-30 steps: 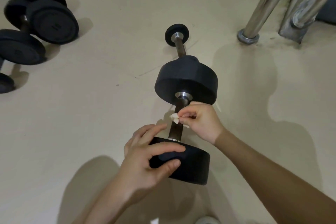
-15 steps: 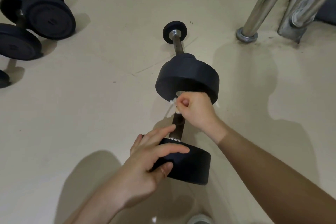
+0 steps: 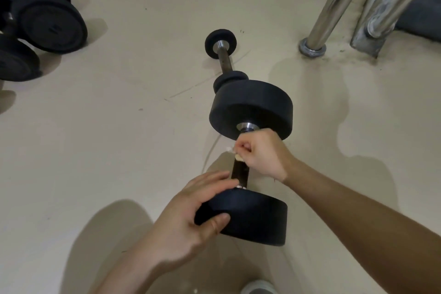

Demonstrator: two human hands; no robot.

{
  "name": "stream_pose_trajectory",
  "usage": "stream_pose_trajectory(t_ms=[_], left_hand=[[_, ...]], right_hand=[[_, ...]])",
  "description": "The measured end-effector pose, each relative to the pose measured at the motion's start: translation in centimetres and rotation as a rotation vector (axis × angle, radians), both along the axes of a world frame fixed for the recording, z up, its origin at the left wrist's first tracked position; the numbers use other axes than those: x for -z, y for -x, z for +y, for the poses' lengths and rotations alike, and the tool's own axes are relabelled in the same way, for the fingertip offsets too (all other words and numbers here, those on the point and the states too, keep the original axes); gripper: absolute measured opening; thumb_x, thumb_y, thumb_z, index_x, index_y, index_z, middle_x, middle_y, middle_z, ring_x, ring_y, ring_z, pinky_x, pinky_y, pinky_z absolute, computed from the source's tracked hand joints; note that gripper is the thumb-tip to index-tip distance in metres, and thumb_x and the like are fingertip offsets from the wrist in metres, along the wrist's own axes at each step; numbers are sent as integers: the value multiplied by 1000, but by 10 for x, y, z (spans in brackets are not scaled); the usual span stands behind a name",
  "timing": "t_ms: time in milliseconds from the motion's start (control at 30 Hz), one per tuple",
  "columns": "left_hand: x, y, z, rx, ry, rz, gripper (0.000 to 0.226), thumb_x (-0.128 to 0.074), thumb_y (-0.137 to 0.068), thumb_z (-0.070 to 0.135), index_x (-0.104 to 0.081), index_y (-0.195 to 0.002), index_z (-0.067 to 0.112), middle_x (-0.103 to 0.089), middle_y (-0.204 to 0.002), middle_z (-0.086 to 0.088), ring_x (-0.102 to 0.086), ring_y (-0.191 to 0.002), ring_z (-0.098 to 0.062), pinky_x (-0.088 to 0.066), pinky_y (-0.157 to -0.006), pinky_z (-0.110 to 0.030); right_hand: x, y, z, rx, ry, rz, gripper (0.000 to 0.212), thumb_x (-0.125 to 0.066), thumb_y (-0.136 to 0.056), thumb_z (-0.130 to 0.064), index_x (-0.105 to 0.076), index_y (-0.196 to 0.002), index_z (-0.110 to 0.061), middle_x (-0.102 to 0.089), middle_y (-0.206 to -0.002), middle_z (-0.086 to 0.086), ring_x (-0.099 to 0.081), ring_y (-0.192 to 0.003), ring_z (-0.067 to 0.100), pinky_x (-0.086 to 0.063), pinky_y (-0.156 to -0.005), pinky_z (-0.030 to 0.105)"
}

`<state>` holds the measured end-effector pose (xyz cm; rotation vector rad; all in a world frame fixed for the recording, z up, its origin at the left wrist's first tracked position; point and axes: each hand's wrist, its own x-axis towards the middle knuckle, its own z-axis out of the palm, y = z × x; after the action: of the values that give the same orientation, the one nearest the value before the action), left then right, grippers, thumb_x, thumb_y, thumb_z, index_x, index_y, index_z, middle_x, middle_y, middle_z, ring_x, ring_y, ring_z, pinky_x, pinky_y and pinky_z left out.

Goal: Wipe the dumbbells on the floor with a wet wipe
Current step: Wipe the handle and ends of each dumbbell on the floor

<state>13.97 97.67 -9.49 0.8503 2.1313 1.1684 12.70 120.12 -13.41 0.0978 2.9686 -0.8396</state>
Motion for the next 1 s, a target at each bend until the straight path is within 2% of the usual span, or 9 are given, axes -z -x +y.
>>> stream_pose_trajectory(t_ms=[100,233,333,400,534,634,700,867,1000], left_hand=[[3,2,0,-102,-14,-25,55,-71,-70,30,-55,-117,52,-48,-132,32,-34,-130,11,-23,-100,-2],[2,-3,6,-136,-26,-90,47,-76,-64,37,-62,-107,50,-59,-117,30,-50,-115,8,-32,-89,-1],[4,-2,12,-109,-60,-98,37,-71,-83,19,-66,-107,46,-64,-114,27,-53,-115,6,-33,-93,-4],[5,1,15,-100,-41,-85,34,-70,-81,22,-67,-106,45,-63,-114,28,-53,-115,7,-33,-94,-5],[-1,0,22,-81,-8,-48,35,-78,-72,26,-69,-101,45,-63,-107,29,-54,-110,4,-35,-90,-6],[-5,-3,29,-16,24,-36,38,-77,-79,19,-69,-104,46,-61,-108,29,-51,-111,4,-32,-89,-3],[-7,-4,34,65,58,7,43,-75,-80,20,-65,-107,52,-57,-112,34,-48,-113,7,-30,-91,-2],[-11,-6,49,146,66,-18,50,-79,-76,27,-60,-105,63,-58,-112,36,-46,-116,6,-33,-96,-14],[-15,-10,56,90,33,-75,57,-81,-74,18,-59,-104,61,-61,-107,34,-53,-107,8,-37,-88,-6]], right_hand=[[3,6,12,152,-18,76,18,-59,-92,-23,-67,-79,-13,-50,-58,-12,-52,-53,6,-48,-57,22],[-3,-30,-1,-88,100,-98,10,-64,-88,-20,-72,-84,-17,-56,-62,-13,-58,-62,6,-52,-66,25],[1,-7,22,138,34,-2,25,-60,-91,-24,-58,-66,-24,-50,-55,-14,-51,-55,6,-46,-61,23],[2,-7,25,221,24,43,27,-59,-92,-26,-56,-65,-22,-48,-53,-13,-49,-52,6,-47,-60,24],[-2,-48,11,-40,112,-140,14,-62,-88,-18,-69,-77,-18,-53,-61,-16,-55,-62,5,-48,-63,24],[-4,-23,36,123,-60,-22,22,-56,-92,-24,-57,-71,-19,-53,-63,-7,-55,-61,13,-42,-56,24],[-4,-19,45,219,-101,-16,23,-54,-93,-24,-51,-71,-22,-49,-62,-7,-56,-62,16,-50,-60,29],[-16,-55,40,-88,81,-233,15,-62,-86,-18,-65,-72,-20,-47,-54,-13,-49,-56,6,-50,-62,29],[-11,-30,63,226,-14,-126,22,-55,-94,-22,-53,-72,-23,-44,-58,-13,-50,-63,12,-48,-68,26]])
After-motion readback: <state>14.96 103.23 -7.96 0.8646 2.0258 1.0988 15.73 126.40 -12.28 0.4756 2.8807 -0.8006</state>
